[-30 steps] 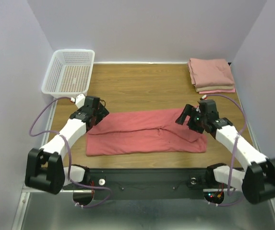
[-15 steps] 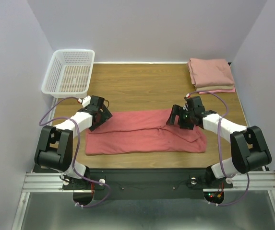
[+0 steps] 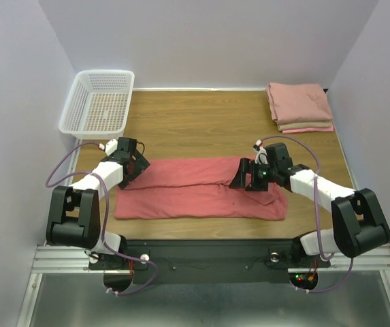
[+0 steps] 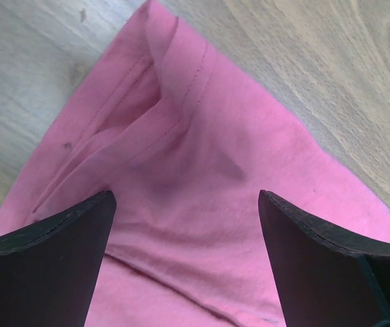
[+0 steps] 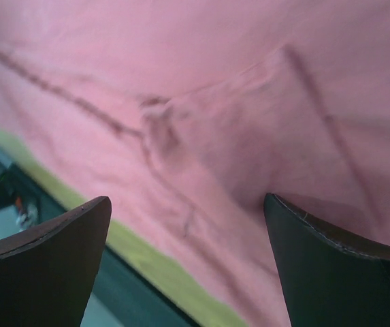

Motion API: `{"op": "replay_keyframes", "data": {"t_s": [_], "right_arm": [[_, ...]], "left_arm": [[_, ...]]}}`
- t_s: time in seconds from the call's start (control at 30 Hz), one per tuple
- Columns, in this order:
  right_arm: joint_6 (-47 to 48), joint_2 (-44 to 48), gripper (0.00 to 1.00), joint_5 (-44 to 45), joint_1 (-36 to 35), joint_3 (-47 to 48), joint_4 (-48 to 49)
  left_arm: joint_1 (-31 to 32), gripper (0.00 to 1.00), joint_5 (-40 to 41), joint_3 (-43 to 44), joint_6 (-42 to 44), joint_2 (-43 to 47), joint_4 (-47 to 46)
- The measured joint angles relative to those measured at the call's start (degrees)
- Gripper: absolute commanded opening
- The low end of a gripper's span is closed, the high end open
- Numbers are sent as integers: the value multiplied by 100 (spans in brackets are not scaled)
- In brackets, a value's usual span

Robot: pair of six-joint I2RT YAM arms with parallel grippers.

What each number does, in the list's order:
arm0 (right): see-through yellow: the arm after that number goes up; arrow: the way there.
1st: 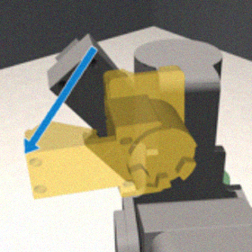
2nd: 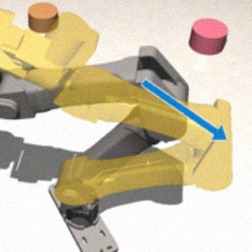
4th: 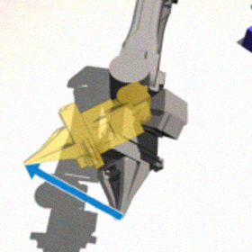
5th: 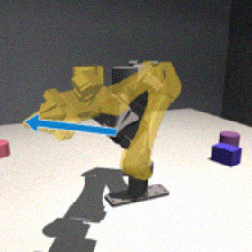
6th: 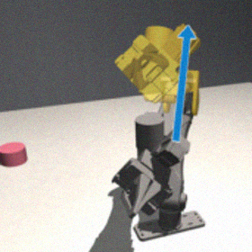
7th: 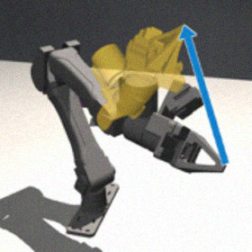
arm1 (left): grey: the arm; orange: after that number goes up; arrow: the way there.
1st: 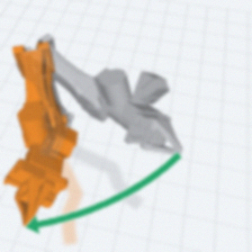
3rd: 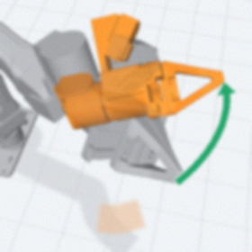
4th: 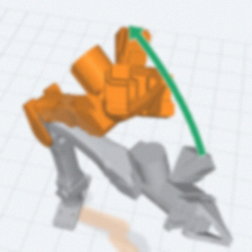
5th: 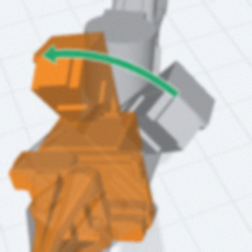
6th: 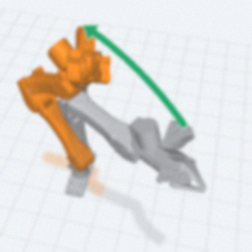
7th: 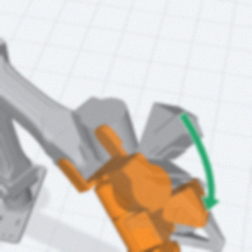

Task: Fold and stack the t-shirts
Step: Fold the tshirt

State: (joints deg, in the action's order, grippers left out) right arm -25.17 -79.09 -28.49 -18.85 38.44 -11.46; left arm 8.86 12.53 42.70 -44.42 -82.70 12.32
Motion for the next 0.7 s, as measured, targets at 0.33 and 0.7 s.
{"op": "replay_keyframes", "data": {"t_s": [0.33, 0.7], "right_arm": [[92, 470, 100, -872, -479, -417, -17], [-72, 431, 100, 1222, -636, 529, -70]], "left_arm": [[0, 98, 264, -2, -173, 334, 525], [9, 98, -118, 201, 26, 951, 387]]}}
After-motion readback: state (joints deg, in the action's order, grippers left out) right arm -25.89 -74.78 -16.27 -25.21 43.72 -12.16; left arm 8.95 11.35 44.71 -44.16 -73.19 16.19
